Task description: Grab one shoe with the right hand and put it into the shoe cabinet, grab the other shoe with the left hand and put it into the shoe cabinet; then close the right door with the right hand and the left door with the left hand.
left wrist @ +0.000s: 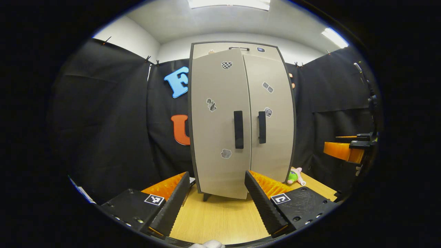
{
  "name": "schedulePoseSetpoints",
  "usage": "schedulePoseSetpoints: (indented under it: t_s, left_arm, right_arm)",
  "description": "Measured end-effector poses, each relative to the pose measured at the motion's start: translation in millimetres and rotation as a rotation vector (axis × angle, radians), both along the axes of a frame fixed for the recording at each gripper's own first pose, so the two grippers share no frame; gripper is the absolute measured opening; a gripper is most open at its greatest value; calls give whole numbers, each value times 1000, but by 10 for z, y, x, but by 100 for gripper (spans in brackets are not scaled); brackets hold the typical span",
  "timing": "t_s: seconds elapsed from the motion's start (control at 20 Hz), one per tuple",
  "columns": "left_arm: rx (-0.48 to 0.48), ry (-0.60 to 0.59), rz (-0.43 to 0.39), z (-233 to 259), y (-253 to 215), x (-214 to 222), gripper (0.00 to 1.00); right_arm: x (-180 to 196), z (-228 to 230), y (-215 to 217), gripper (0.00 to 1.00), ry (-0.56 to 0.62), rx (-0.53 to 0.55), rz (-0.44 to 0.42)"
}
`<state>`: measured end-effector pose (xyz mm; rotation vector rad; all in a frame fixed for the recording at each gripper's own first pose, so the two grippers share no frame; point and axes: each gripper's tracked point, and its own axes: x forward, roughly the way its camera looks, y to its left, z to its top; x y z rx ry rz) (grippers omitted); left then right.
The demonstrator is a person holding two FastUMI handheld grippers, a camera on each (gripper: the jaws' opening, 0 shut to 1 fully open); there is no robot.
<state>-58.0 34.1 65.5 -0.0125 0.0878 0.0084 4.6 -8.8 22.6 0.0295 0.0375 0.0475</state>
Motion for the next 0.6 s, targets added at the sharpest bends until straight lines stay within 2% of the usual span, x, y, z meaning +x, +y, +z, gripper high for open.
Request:
schedulePoseSetpoints:
  t_s: [0.35,0.4,0.6]
  left_arm:
    - [-18,-4,18,0,159,-40,96]
    - [-15,-4,22,14,182,-62,96]
    - [-6,0,27,11,236,-61,96]
  right_arm:
    - [-35,-36,59,97,12,-6,-1]
    - [-40,-25,62,94,8,-6,-2]
    - [-42,-40,82,97,20,-1,-6]
